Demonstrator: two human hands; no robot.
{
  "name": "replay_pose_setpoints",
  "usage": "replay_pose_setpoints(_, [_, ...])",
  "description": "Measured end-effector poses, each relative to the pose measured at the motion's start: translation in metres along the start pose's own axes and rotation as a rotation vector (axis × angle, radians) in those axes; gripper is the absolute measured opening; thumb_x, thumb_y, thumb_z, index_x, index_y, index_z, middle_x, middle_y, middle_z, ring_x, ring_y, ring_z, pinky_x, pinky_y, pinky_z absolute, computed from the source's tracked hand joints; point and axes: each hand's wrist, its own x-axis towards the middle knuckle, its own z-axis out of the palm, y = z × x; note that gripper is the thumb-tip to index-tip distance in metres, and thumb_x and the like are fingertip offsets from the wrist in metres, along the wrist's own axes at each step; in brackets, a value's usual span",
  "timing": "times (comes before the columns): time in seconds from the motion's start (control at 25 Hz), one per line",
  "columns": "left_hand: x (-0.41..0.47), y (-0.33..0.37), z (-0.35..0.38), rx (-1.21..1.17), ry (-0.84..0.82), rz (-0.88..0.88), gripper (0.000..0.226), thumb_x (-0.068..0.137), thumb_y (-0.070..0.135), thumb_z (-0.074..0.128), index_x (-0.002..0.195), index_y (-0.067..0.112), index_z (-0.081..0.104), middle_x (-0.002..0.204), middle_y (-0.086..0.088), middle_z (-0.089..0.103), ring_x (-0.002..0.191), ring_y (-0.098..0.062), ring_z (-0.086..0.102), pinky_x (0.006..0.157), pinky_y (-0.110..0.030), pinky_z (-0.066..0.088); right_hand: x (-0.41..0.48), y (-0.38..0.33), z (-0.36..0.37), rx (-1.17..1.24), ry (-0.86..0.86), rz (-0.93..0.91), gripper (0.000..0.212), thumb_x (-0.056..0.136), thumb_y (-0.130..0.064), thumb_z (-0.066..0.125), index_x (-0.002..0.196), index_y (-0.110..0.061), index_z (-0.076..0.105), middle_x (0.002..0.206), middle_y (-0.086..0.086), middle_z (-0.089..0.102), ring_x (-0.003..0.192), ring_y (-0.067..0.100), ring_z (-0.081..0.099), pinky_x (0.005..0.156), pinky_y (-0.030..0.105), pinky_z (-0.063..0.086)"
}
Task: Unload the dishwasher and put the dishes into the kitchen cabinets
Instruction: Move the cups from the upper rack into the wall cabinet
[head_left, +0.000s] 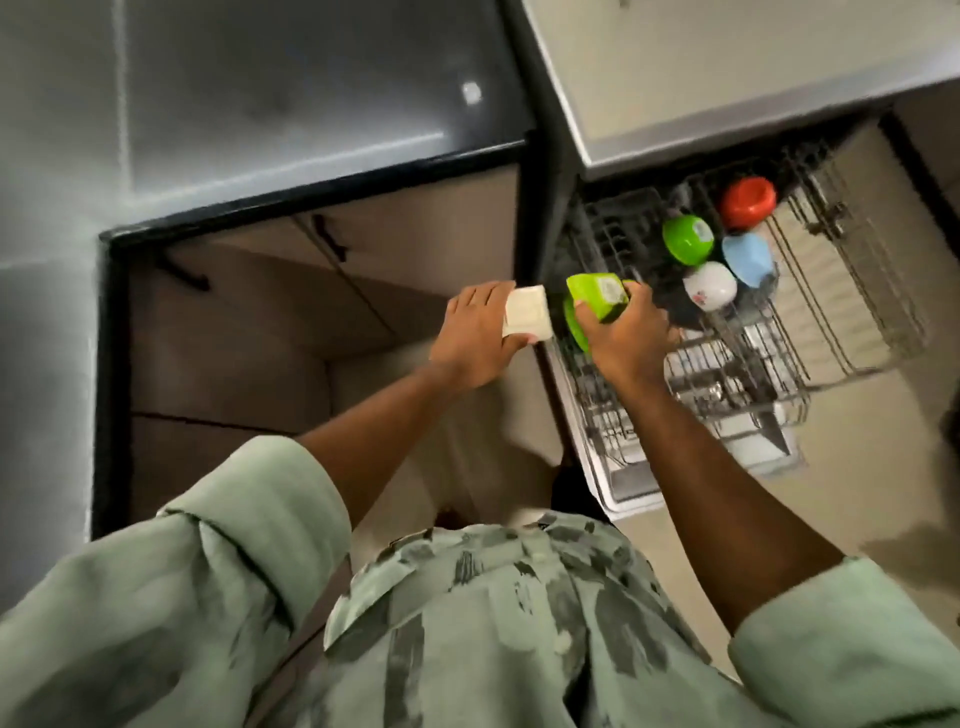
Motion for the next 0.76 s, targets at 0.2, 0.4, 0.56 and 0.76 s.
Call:
replay_pose_setpoints(0.2, [-0.089,-0.088,-0.068,-0.101,0.251,-0.332,0.072,0.084,0.045,0.069,0.141,0.010,0.042,0.141,-0.009,0.048,0.129,-0.031,0.040,0.105,-0.040,0.029,-0.057,-0.111,0.047,0.011,-0.079,-0.338,0.066,0.077,-0.057,0.065,0.126,-0.014,0.055,0.115,0.014,0.066,0.108,0.038,0.054,0.093,0.045,0.034])
replay_pose_setpoints(0.4, [-0.141,-0.157,-0.126,-0.113,0.422,-0.542,0.073,0.084,0.041,0.068,0.143,0.010,0.038,0.145,-0.008,0.044,0.131,-0.031,0.038,0.107,-0.040,0.027,-0.102,-0.206,0.083,0.020,-0.173,-0.583,0.070,0.074,-0.064,0.055,0.128,-0.018,0.054,0.114,0.012,0.066,0.107,0.037,0.054,0.089,0.045,0.036])
replay_pose_setpoints(0.56, [-0.153,-0.195,-0.177,-0.106,0.537,-0.658,0.076,0.086,0.040,0.067,0.147,0.011,0.033,0.150,-0.008,0.038,0.136,-0.029,0.032,0.111,-0.040,0.022,-0.117,-0.277,0.096,0.112,-0.216,-0.750,0.077,0.073,-0.067,0.048,0.127,-0.013,0.056,0.116,0.012,0.064,0.105,0.037,0.054,0.087,0.045,0.038])
replay_pose_setpoints(0.76, [-0.148,-0.216,-0.248,-0.105,0.703,-0.705,0.079,0.086,0.031,0.069,0.149,0.006,0.030,0.151,-0.013,0.035,0.139,-0.032,0.029,0.114,-0.041,0.020,-0.103,-0.360,0.105,0.233,-0.246,-0.914,0.072,0.077,-0.067,0.046,0.124,-0.013,0.056,0.115,0.008,0.059,0.107,0.031,0.053,0.090,0.044,0.038])
